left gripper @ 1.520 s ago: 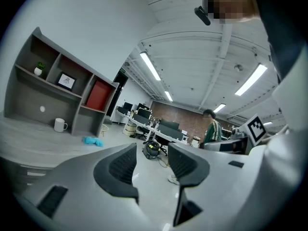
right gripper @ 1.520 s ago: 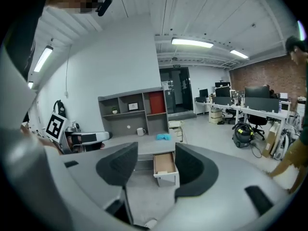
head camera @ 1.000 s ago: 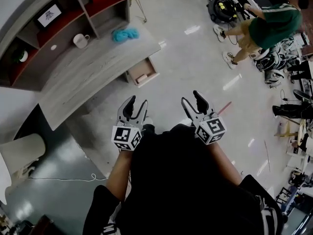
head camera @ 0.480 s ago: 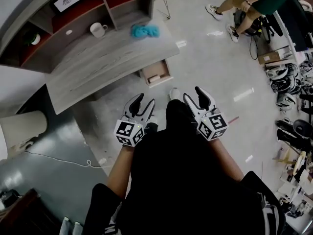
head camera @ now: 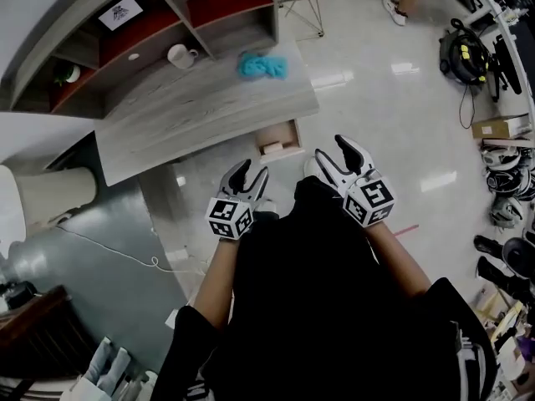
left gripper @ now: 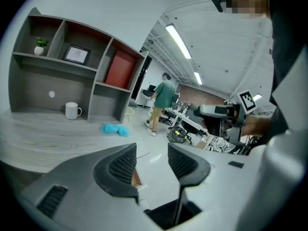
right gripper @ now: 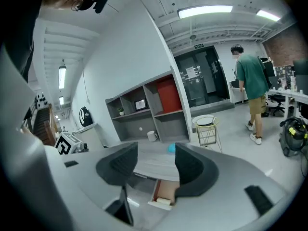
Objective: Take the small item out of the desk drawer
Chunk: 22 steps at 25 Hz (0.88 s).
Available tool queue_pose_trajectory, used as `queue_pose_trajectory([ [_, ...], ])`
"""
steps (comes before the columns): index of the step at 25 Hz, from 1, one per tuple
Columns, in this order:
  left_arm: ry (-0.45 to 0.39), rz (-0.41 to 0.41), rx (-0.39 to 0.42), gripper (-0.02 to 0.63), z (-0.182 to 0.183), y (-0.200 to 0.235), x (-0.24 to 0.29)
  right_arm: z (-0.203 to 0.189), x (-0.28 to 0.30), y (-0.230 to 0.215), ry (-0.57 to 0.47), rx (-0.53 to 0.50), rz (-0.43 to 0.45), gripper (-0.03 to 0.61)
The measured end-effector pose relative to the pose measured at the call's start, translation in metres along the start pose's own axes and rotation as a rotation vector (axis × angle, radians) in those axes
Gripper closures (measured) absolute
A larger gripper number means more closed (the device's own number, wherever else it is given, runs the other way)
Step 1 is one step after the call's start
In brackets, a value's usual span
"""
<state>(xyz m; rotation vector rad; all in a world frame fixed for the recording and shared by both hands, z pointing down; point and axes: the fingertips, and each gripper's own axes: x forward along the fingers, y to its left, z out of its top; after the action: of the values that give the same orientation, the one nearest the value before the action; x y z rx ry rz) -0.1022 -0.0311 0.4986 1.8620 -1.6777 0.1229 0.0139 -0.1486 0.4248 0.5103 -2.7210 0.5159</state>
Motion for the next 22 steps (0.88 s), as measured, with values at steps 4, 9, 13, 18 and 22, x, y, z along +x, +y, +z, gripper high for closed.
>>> queue_pose_trajectory([
  [4, 0.086, 0.027, 0.011, 0.433, -0.012, -0.003, 0.036, 0.000, 0.010, -0.033, 0.028, 0.010, 0.067, 0.353],
  [9, 0.221, 0.048, 0.100, 0.433, -0.037, 0.001, 0.082, -0.010, 0.024, -0.065, 0.074, 0.009, 0.144, 0.353],
  [13, 0.317, 0.062, 0.216, 0.433, -0.063, 0.021, 0.123, -0.025, 0.042, -0.089, 0.107, 0.021, 0.177, 0.353],
  [18, 0.513, 0.016, 0.308, 0.433, -0.123, 0.059, 0.167, -0.048, 0.063, -0.120, 0.137, 0.062, 0.128, 0.347],
  [22, 0.656, -0.033, 0.390, 0.432, -0.173, 0.086, 0.192, -0.069, 0.075, -0.132, 0.145, 0.061, 0.079, 0.330],
])
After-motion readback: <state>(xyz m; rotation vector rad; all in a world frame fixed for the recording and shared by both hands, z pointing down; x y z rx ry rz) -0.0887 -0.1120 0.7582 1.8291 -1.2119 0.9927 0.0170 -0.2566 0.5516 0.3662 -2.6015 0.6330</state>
